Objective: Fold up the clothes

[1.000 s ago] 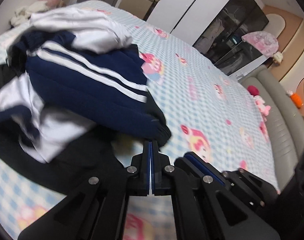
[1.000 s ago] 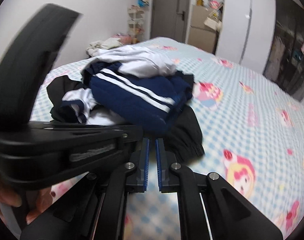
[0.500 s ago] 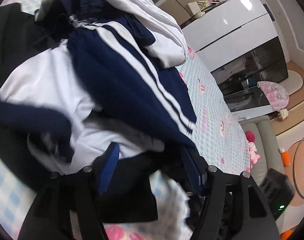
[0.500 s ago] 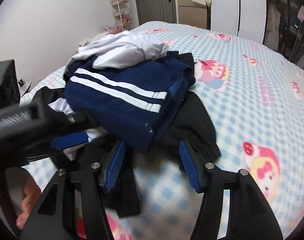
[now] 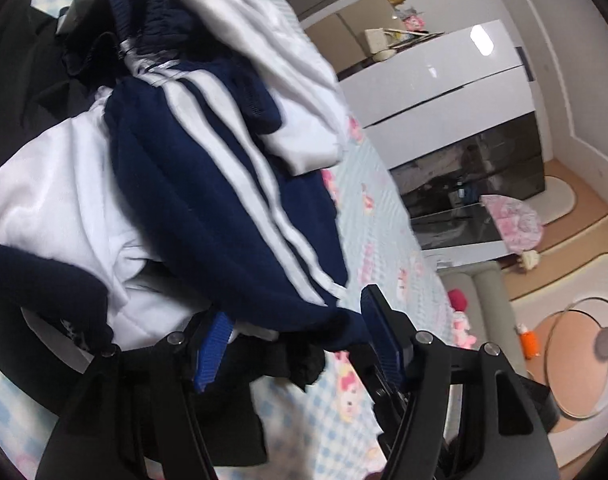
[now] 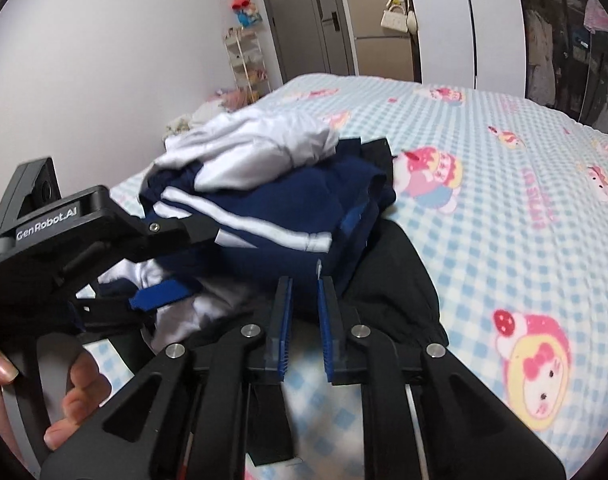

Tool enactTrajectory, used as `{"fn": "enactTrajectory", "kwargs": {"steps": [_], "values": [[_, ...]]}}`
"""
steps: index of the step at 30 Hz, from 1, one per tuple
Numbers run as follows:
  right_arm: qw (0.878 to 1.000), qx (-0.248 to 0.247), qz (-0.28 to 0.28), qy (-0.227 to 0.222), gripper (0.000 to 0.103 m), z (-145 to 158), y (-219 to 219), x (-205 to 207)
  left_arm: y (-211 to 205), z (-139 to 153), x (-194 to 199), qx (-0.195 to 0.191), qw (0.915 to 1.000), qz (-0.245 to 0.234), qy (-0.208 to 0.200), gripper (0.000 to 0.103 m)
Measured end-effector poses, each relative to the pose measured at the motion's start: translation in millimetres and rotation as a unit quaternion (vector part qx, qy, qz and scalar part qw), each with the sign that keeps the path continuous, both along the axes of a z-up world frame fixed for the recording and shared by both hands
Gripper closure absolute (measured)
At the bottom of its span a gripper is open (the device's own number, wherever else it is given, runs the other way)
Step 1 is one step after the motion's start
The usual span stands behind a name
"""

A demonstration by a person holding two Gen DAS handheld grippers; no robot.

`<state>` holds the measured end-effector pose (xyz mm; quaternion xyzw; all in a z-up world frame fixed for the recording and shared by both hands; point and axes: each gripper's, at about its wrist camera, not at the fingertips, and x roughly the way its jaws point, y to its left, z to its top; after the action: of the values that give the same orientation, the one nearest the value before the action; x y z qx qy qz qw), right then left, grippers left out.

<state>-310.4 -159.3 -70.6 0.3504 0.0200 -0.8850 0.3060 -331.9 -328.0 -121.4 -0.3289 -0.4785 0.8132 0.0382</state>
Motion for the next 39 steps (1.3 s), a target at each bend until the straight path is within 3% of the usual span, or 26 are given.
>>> {"fn": "enactTrajectory", "kwargs": {"steps": [1, 2, 5, 6, 9, 11, 12, 14, 17, 18, 21, 28, 33, 35, 36, 37, 39], "values": [[1.000, -0.002, 0.005, -0.001, 0.071, 1.0, -2.7, -1.5, 3.6, 2.8, -1.6, -0.006, 1.0000, -0.002, 0.001, 0.038], [1.000, -0.005, 0.009, -0.001, 0.066, 2.0, -5.5, -2.9, 6.4, 4.2, -2.1, -0.012, 0.9999, -0.003, -0.002, 0.038], [1.000, 0.002, 0.018, -0.007, 0.062, -2.0, -17.2, -8.8, 5.1, 2.5, -3.6, -0.029, 0.9994, -0.004, -0.019, 0.038], [1.000, 0.013, 0.018, -0.010, 0.064, -5.9, -22.4, -11.2, 3.9, 1.6, -4.4, -0.036, 0.9990, -0.002, -0.027, 0.039], [0.999, 0.042, 0.027, -0.020, 0.087, -17.9, -28.9, -8.3, -1.0, -1.6, -4.7, -0.067, 0.9961, 0.018, -0.054, 0.046], [0.999, 0.039, 0.028, -0.022, 0.091, -20.2, -24.5, -4.5, -4.3, -3.8, -5.0, -0.088, 0.9930, 0.032, -0.072, 0.083], [0.999, 0.036, 0.027, -0.023, 0.092, -21.0, -21.9, -2.7, -4.7, -4.6, -3.6, -0.098, 0.9913, 0.039, -0.078, 0.087], [0.999, 0.031, 0.027, -0.025, 0.093, -22.6, -16.8, 1.0, 6.3, -1.5, 2.2, -0.145, 0.9854, 0.047, -0.076, 0.091], [0.999, 0.043, 0.024, 0.002, 0.094, -14.1, -12.3, 12.7, 37.1, 6.9, 8.5, -0.228, 0.9701, 0.041, -0.071, 0.098], [0.998, 0.052, 0.023, 0.012, 0.099, -11.2, -10.8, 16.9, 48.5, 10.0, 10.6, -0.251, 0.9648, 0.038, -0.069, 0.098], [0.998, 0.060, 0.021, 0.026, 0.099, -4.2, -0.1, 27.4, 73.7, 19.5, 16.1, -0.279, 0.9582, 0.022, -0.058, 0.100], [0.999, 0.050, -0.004, -0.004, 0.099, 0.5, 50.5, 43.8, 104.1, 32.3, 50.9, -0.280, 0.9592, -0.025, -0.032, 0.101], [0.999, 0.026, -0.012, -0.043, 0.097, -0.3, 67.6, 39.8, 97.4, 8.5, 59.4, -0.214, 0.9751, -0.016, -0.056, 0.102], [0.999, 0.024, -0.009, -0.042, 0.075, -1.2, 62.5, 36.7, 78.0, -4.2, 66.8, -0.178, 0.9815, 0.005, -0.071, 0.100], [0.999, 0.025, -0.009, -0.040, 0.058, -2.3, 58.3, 35.3, 66.9, -9.1, 68.9, -0.158, 0.9845, 0.015, -0.074, 0.094], [0.999, 0.022, -0.005, -0.040, 0.049, -4.3, 53.0, 32.5, 56.8, -10.9, 69.2, -0.142, 0.9873, 0.022, -0.069, 0.086], [0.999, 0.024, -0.003, -0.043, 0.043, -11.6, 41.0, 24.5, 36.6, -14.5, 69.7, -0.110, 0.9917, 0.035, -0.057, 0.051]]}}
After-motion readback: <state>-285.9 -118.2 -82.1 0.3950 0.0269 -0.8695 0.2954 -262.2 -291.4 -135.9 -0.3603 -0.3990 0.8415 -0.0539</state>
